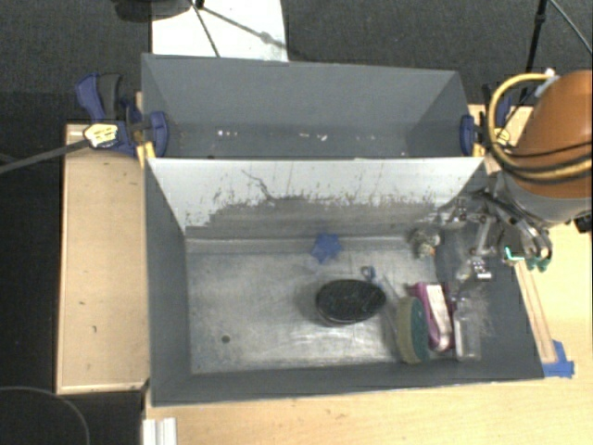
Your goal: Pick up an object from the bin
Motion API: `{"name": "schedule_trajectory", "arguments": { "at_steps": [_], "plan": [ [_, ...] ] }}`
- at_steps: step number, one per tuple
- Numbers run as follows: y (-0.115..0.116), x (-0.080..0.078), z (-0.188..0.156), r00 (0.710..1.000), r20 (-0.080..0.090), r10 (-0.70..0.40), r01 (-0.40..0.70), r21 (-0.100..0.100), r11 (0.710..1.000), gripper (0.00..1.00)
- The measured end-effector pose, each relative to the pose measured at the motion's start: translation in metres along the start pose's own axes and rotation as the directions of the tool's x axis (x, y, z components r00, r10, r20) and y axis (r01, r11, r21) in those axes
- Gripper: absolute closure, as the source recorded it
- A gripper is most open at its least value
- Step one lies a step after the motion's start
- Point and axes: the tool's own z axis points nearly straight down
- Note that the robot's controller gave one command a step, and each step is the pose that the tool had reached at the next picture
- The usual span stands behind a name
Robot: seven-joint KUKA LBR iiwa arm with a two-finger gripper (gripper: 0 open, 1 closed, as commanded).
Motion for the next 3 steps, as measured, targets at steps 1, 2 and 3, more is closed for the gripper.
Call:
{"name": "schedule_trajectory", "arguments": {
  "at_steps": [1,2,3],
  "plan": [
    [0.039,0.022,0.172,0.985,0.013,-0.173,0.173,-0.001,0.985,0.0],
    [0.097,0.025,0.166,0.983,0.009,-0.182,0.182,-0.001,0.983,0.0],
    [0.093,0.024,0.166,0.984,0.008,-0.181,0.181,0.002,0.984,1.0]
  ]
}}
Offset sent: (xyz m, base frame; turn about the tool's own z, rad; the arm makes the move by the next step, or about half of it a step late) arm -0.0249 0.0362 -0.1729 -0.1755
